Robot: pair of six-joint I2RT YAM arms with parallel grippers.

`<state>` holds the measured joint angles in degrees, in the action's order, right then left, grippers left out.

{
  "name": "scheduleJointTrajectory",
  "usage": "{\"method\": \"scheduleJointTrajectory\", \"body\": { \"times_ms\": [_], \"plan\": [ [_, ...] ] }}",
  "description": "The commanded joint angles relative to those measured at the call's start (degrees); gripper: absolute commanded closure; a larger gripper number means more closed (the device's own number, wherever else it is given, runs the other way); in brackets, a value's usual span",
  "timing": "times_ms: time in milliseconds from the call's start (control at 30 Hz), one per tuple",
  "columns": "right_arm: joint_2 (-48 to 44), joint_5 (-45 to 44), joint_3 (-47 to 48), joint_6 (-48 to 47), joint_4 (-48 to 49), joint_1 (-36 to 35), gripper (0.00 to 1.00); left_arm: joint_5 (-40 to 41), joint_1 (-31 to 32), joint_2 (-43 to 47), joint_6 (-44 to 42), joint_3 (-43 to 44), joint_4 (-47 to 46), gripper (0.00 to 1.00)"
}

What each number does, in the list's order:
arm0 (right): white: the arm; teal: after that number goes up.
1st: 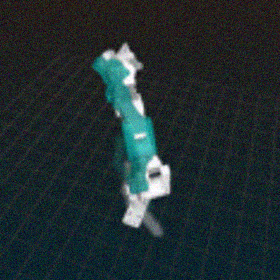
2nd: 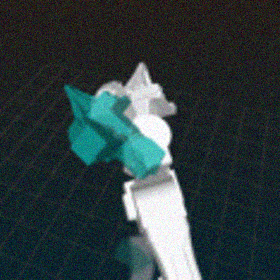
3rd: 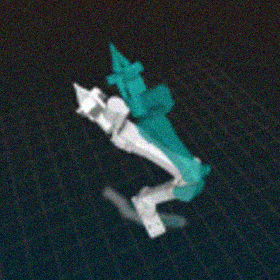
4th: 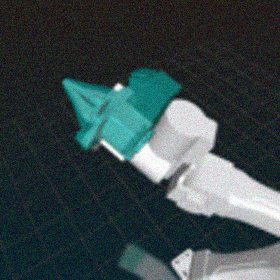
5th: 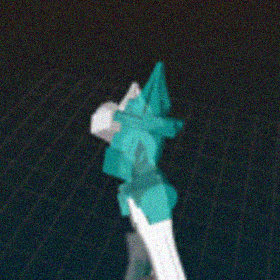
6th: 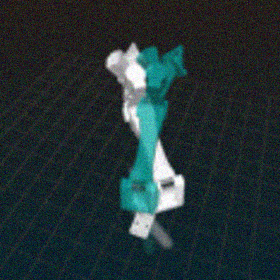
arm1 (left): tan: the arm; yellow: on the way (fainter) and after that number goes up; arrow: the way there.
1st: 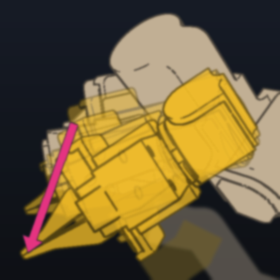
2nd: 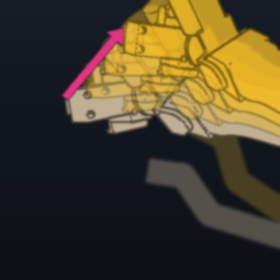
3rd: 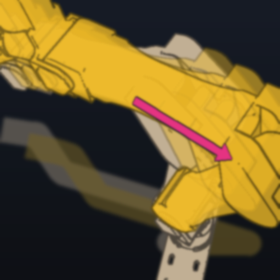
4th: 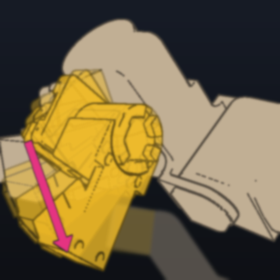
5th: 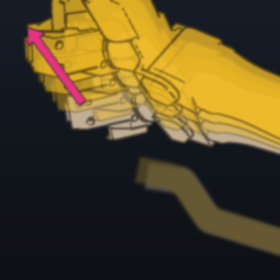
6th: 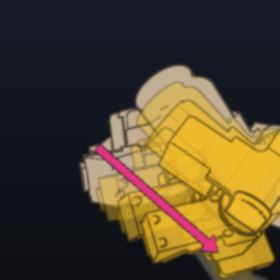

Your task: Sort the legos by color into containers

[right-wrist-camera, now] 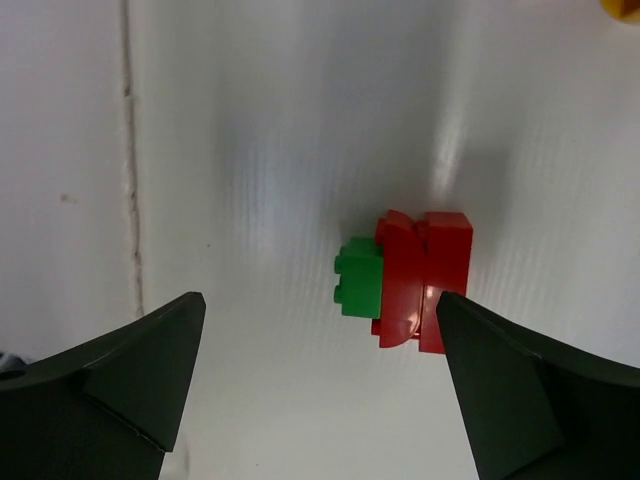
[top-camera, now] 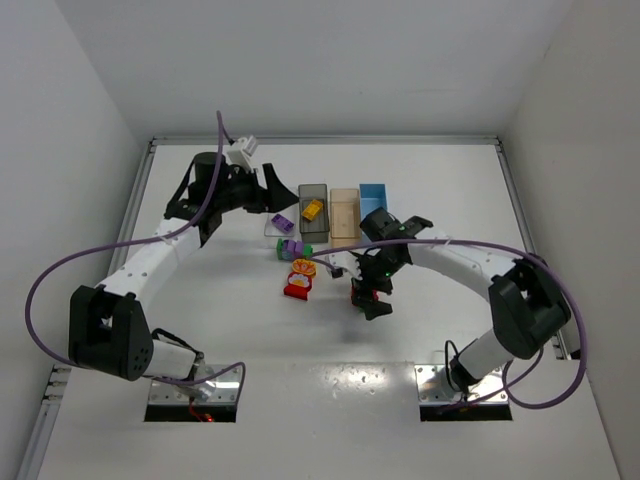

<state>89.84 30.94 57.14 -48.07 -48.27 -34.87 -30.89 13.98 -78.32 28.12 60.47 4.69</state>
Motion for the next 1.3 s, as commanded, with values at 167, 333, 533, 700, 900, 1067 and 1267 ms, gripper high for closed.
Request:
{"method": "scheduleJointTrajectory", "body": {
  "times_ms": [167,333,533,700,900,1067,1267],
  "plan": [
    [-5.73,-8.07,-6.61,18.27,16.98,-2.39,0.01,0.48,-1.06,0.89,0.18,-0.70,-1.52,0.18],
    [-6.26,-9.93,-9.50,18.28,20.67,-2.39,0.01,0.48,-1.06,0.37,0.18,-0.70,-1.52,0.17],
    [-5.12,-7.21,-11.35,15.13,21.81,-2.39,0.01,0.48,-1.06,0.37,0.18,-0.70,-1.52,0.17],
    [-5.12,-7.21,-13.46,13.01,24.28,-2.39,0.01,0.48,-1.06,-0.16,0.18,-0.70,-1.52,0.17],
    [-3.18,-7.21,-14.52,11.16,26.03,-1.87,0.01,0.48,-1.58,-0.69,0.18,-0.70,-1.52,0.17],
    [-2.04,-7.74,-14.52,11.16,26.65,-1.87,0.01,-0.04,-1.58,-1.22,0.18,-0.70,-2.05,0.17],
    [-0.99,-9.05,-14.52,11.16,26.65,-1.87,0.05,-0.57,-1.58,-1.74,0.18,-1.23,-3.10,0.17]
  ]
}}
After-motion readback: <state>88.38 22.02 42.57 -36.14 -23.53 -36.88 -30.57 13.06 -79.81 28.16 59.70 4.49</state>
